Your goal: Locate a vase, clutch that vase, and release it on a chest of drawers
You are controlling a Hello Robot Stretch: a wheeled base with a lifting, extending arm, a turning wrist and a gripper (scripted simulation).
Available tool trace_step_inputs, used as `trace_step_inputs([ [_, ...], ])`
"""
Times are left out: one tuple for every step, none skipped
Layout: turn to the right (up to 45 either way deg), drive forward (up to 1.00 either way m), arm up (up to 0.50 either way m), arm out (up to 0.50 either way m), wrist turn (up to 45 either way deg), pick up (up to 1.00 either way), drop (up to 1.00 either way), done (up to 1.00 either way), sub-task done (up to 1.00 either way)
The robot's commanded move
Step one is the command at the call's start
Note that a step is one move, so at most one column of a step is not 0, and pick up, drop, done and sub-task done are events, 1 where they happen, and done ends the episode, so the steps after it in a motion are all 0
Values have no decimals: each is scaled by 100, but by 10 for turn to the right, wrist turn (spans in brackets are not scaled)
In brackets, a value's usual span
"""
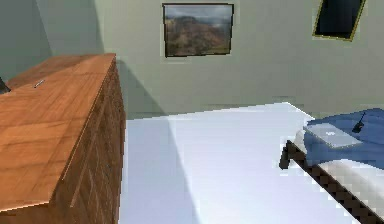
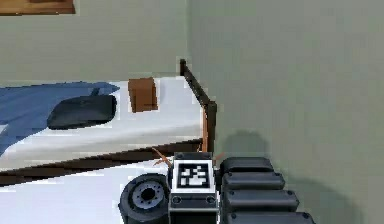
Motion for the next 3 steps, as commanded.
trace_step_inputs([
  [0,35,0,0,0,0,0,0,0],
  [-120,0,0,0,0,0,0,0,0],
  [0,100,0,0,0,0,0,0,0],
])
